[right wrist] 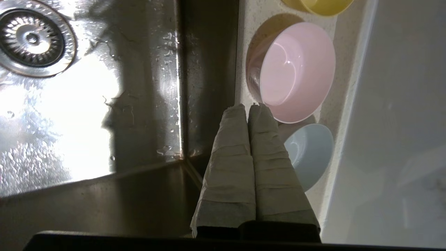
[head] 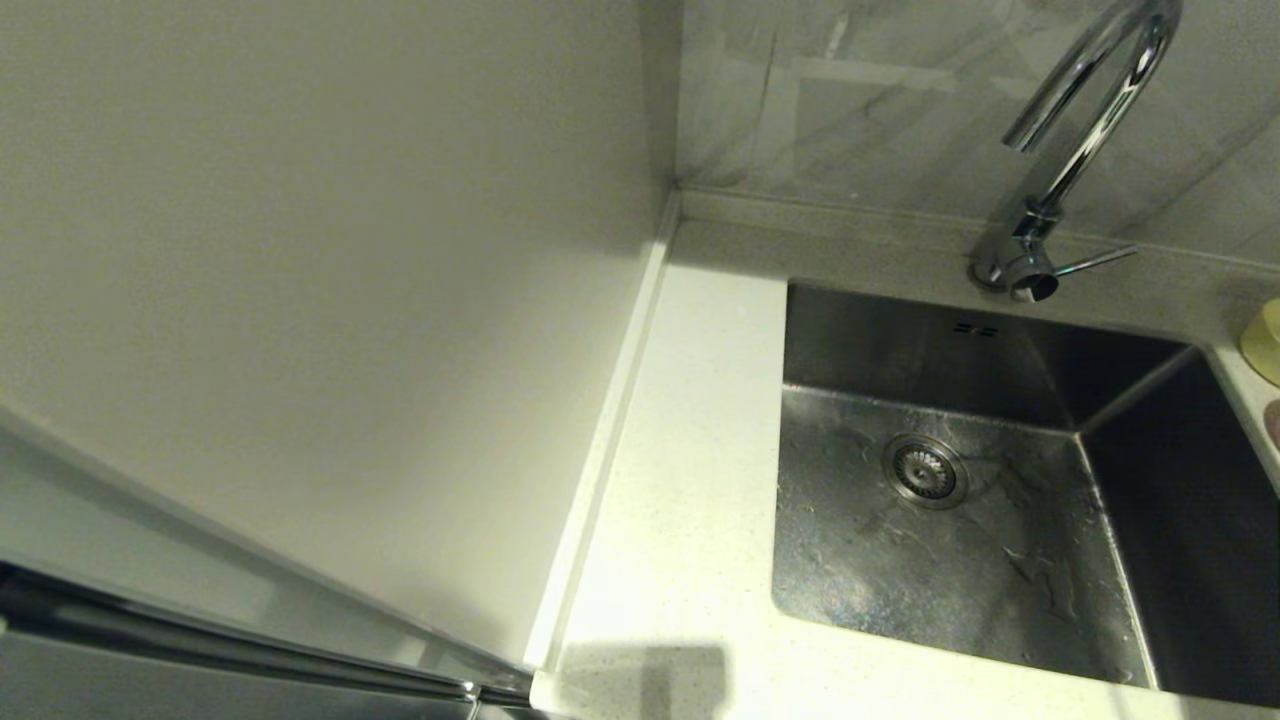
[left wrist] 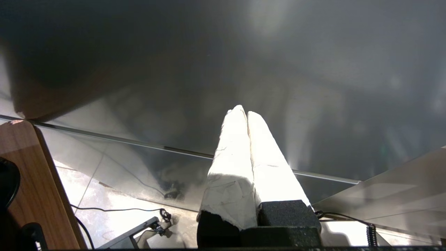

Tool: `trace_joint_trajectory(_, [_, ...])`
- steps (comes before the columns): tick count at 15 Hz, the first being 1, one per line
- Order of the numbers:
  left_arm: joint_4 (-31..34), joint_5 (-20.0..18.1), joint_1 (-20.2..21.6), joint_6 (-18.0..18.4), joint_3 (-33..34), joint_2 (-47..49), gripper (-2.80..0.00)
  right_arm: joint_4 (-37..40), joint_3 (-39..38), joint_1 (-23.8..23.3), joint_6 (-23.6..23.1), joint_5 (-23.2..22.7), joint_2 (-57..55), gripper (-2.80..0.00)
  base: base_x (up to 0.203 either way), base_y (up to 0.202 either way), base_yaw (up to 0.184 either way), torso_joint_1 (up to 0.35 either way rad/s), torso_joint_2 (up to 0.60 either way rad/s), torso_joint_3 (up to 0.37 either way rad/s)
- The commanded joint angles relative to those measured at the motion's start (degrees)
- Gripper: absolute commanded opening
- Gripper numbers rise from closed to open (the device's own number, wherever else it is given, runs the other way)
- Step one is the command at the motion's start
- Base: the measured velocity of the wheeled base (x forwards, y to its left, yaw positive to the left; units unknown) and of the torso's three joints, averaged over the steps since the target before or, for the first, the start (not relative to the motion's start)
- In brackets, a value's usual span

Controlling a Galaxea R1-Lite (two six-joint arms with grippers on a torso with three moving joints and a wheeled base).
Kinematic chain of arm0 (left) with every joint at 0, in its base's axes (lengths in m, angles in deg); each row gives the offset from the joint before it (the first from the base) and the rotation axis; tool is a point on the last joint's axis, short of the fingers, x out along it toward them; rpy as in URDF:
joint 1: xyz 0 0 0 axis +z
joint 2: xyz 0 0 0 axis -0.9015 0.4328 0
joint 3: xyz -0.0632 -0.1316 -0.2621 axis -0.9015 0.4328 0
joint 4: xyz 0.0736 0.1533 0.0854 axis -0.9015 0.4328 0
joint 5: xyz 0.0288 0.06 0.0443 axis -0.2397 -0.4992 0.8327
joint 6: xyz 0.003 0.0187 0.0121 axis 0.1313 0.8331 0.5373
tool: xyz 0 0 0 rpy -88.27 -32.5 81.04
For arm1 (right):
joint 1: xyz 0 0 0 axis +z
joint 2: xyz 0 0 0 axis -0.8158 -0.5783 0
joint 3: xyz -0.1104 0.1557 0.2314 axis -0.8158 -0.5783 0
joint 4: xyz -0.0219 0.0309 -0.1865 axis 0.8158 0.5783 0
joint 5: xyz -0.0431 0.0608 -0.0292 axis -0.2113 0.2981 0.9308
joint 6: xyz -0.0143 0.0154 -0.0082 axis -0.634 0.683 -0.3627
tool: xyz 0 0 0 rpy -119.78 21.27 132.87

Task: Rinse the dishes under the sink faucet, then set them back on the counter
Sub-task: Put a bowl into the sink

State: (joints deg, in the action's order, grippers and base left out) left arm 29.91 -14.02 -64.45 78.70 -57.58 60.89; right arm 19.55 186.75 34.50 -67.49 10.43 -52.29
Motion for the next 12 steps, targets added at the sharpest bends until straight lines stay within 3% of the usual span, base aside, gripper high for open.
trace_joint_trajectory(1, [0.0,0.0,0.0,0.0,0.2,0.0,-2.8,0.0,0.3,-2.4,0.6,0.3,-3.5,-2.8,0.0,0.0,0.0,0.0,0.0,0.0])
trace_joint_trajectory(4, [0.0,0.0,0.0,0.0,0.2,0.0,-2.8,-2.5,0.4,-6.3,0.5,0.2,-7.3,-2.8,0.0,0.0,0.0,0.0,0.0,0.0])
trace_joint_trajectory(5, [0.0,0.0,0.0,0.0,0.2,0.0,-2.8,-5.1,0.4,-7.1,-0.3,0.2,-8.6,0.0,0.0,0.0,0.0,0.0,0.0,0.0])
trace_joint_trajectory(7, [0.0,0.0,0.0,0.0,0.2,0.0,-2.8,-11.0,1.1,-8.6,-3.4,-0.7,-11.0,0.0,0.0,0.0,0.0,0.0,0.0,0.0])
trace_joint_trajectory(12, [0.0,0.0,0.0,0.0,0.2,0.0,-2.8,-19.1,1.7,-10.0,-3.5,-8.5,-15.8,0.0,0.0,0.0,0.0,0.0,0.0,0.0])
